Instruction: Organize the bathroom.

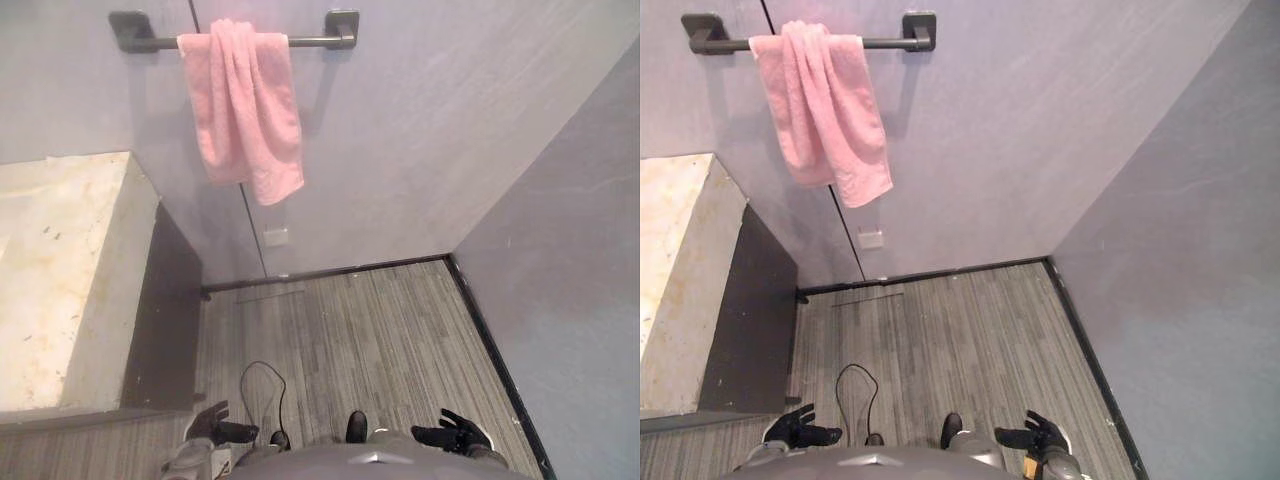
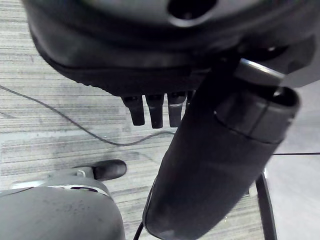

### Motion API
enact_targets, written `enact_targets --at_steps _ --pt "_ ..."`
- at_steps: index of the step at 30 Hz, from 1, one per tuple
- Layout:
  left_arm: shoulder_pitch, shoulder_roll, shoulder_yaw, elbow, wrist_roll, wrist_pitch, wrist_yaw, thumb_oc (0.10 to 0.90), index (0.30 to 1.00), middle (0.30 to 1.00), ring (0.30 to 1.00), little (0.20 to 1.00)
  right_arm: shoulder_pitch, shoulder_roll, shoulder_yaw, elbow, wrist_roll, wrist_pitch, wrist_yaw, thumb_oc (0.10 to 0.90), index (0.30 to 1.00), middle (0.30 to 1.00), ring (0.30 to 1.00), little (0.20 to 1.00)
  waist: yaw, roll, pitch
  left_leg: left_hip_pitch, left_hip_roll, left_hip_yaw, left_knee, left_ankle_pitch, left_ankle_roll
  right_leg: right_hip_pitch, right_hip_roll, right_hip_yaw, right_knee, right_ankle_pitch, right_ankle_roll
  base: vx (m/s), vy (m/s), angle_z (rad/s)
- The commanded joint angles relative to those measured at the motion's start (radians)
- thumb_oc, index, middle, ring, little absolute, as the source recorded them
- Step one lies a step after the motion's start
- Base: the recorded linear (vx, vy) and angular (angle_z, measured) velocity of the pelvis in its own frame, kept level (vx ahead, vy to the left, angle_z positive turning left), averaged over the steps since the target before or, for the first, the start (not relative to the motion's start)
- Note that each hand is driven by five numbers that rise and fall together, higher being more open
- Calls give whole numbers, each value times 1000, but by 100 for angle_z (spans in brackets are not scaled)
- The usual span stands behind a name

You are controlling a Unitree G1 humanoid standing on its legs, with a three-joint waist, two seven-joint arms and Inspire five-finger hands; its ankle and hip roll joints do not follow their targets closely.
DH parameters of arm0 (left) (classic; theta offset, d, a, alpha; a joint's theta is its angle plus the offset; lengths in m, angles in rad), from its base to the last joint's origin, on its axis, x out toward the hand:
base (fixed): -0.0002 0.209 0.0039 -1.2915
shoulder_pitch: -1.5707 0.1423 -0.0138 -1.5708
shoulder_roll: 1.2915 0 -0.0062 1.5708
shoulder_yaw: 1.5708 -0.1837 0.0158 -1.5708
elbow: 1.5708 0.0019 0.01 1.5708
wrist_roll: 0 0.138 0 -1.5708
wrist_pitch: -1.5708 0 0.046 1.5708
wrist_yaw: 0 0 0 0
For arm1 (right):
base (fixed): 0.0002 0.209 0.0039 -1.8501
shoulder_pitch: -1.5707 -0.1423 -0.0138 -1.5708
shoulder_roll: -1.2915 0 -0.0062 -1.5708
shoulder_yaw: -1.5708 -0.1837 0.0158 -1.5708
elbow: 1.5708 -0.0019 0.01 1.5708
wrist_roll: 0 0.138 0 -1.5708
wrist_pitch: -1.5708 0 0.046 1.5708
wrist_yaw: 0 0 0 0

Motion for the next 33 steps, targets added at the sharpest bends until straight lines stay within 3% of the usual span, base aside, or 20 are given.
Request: enact_targets --at_steps 1,13,16,25,32,33 --pt "-54 -1 -24 40 14 -1 -38 800 900 900 900 900 -62 -29 26 47 -7 -8 34 800 900 900 900 900 -3 11 -32 -27 24 64 53 -35 -40 29 -16 18 29 -85 106 0 0 0" --pt "-54 5 -18 40 -21 -7 -26 800 900 900 900 900 -65 -31 34 40 8 -1 50 800 900 900 900 900 -3 10 -40 -21 17 66 49 -39 -34 29 -15 20 29 -86 106 2 -3 0" --pt "-56 3 -13 44 -27 30 -33 800 900 900 900 900 -67 -28 39 38 6 5 63 800 900 900 900 900 -2 10 -39 -21 18 64 52 -39 -34 31 -12 21 30 -87 106 16 -25 0" --pt "-63 1 -10 41 -40 51 -40 800 900 900 900 900 -73 -26 58 22 -35 -26 91 800 900 900 900 900 -2 11 -36 -29 24 61 77 -42 -37 32 -9 19 36 -94 99 16 -33 0" --pt "-79 23 21 1 -103 -7 -42 800 900 900 900 900 -83 -48 81 -85 9 -99 139 800 900 900 900 900 3 5 -25 -60 26 51 160 -59 -44 37 -10 20 54 -107 83 28 -62 2" --pt "-94 45 42 -75 -143 -29 -37 800 900 900 900 900 -90 -75 92 -211 27 -97 144 800 900 900 900 900 5 -6 -16 -94 24 47 228 -75 -43 37 -13 31 63 -111 73 14 -89 4"
